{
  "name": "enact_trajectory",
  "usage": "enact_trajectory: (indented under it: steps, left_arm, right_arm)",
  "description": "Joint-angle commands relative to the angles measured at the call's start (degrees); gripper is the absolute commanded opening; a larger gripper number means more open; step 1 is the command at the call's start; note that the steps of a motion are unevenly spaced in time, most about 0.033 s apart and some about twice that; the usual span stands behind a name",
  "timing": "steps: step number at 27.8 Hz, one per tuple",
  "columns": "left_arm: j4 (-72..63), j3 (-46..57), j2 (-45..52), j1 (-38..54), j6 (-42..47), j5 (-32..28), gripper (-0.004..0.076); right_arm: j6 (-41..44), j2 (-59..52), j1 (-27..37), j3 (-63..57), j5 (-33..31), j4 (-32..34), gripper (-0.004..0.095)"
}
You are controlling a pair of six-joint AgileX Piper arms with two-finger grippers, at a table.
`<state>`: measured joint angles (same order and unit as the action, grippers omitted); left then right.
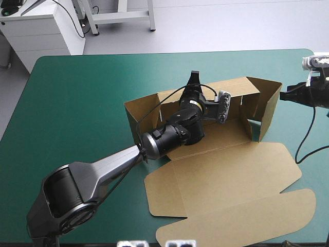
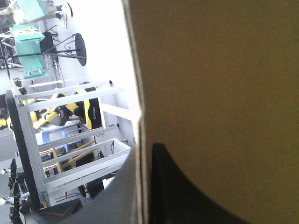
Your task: Fold the box
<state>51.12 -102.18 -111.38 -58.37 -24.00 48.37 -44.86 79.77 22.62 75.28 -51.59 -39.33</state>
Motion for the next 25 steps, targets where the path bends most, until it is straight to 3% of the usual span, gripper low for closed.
enact_trajectory:
  steps: [1,7,15,25]
  left_arm:
    - [-2.0,-1.3,3.3,1.1,-4.6,-3.6,-0.0008]
    - [-11.8,-1.3,4.3,1.0,-13.7,-6.9,-0.0008]
    - [-12.7,-1.3,4.3,1.0,-13.5,-7.9,-0.0008]
    - [-13.3,-1.3,4.3,1.0,-13.5,-6.9,-0.0008]
  right_arm:
    - [0.6,-2.6,0.6,4.6,-2.0,-2.1,-0.0005]
    - [1.9,-2.3,0.6,7.8,-2.0,-2.1,-0.0005]
    - [1.9,4.1,0.6,8.1,-1.2,-8.1,-0.0005]
    - [2.3,11.7,0.6,14.4,-7.9,-7.2,-0.0005]
